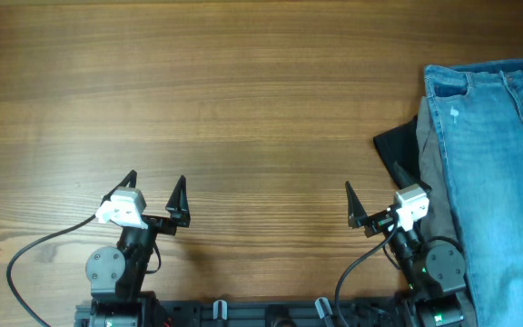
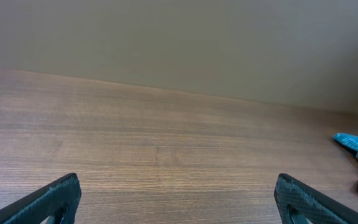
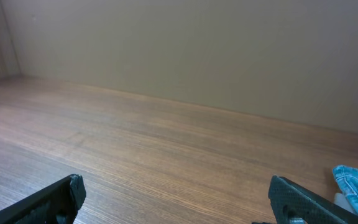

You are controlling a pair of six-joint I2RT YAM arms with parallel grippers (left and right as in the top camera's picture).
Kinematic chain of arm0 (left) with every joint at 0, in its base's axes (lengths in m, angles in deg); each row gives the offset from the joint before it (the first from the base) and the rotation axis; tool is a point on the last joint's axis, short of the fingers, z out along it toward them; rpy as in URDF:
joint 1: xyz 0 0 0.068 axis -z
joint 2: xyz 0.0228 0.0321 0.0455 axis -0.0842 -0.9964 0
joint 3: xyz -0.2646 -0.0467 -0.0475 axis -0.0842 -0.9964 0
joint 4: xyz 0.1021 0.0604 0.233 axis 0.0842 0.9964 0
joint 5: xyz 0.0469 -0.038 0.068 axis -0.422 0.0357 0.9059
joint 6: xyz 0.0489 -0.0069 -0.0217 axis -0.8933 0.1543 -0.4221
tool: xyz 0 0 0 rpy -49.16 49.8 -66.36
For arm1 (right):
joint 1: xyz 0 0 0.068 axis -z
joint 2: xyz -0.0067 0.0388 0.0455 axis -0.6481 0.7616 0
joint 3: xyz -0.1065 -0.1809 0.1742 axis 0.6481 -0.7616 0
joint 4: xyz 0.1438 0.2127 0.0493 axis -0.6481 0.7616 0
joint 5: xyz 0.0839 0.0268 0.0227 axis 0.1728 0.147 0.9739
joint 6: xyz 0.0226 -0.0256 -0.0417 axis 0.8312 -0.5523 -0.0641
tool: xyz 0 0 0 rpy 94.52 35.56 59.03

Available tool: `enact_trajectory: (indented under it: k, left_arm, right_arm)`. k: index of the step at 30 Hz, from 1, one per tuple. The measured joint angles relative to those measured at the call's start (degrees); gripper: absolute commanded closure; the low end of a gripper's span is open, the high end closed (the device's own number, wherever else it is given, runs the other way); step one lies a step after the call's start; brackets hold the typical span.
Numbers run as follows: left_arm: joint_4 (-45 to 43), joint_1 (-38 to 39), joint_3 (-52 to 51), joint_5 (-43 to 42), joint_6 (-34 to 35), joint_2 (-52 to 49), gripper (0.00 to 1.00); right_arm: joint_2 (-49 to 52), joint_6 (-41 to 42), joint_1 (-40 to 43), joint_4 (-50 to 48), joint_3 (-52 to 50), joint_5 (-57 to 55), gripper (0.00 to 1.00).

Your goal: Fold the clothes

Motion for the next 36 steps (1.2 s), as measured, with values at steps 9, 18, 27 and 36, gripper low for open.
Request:
enact_trajectory:
  k: [9,18,27,36]
  left_arm:
    - [0.0,0.0,0.0,0.0,0.0,-0.13,0.0]
    - [0.0,0.0,0.0,0.0,-0.02,-0.13,0.0]
    - [0.0,0.0,0.0,0.0,0.0,-0.13,0.0]
    - [0.0,0.0,0.0,0.0,0.0,-0.13,0.0]
  right_arm:
    - [1.31,-8.26,0.0,0.31,0.0,-4.52,0.0]
    - [1.31,-8.48,0.0,0.33,0.0,-4.79,0.0]
    - [1.31,-8.59,0.0,0.33,0.02,-4.96,0.0]
    - [1.31,-8.9,0.0,0.31,0.02,-4.98,0.0]
